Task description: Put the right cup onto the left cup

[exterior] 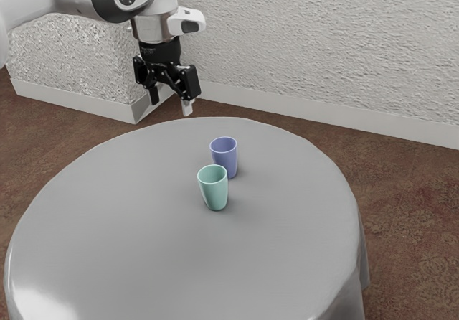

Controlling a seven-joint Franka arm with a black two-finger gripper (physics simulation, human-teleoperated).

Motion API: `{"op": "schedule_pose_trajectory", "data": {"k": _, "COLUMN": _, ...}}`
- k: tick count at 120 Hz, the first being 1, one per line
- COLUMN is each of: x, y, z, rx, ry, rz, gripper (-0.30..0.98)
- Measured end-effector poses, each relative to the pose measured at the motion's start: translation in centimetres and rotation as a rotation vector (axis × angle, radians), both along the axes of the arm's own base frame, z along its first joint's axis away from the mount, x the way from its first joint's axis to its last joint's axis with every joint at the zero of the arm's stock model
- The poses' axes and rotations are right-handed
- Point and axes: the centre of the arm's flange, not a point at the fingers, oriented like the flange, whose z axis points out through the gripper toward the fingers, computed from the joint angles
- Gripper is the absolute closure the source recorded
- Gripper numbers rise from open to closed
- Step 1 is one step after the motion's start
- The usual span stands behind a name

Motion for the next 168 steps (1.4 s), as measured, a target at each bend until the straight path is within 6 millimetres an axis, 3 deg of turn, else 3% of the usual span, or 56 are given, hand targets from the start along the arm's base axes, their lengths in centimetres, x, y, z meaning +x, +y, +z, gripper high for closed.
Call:
{"op": "schedule_pose_trajectory", "data": {"k": 29, "x": 0.4, "y": 0.1, "z": -0.6, "rx": -0.001, "ry": 0.002, "rz": 0.003, "gripper": 0.0}}
{"op": "schedule_pose_trajectory", "data": {"k": 45, "x": 1.3, "y": 0.1, "z": -2.0, "rx": -0.003, "ry": 0.014, "rz": 0.006, "gripper": 0.0}}
{"op": "schedule_pose_trajectory", "data": {"k": 108, "x": 6.9, "y": -0.3, "z": -13.4, "rx": -0.027, "ry": 0.106, "rz": 0.022, "gripper": 0.09}}
{"op": "schedule_pose_trajectory", "data": {"k": 168, "x": 10.7, "y": -1.3, "z": -20.9, "rx": -0.05, "ry": 0.111, "rz": 0.023, "gripper": 0.17}}
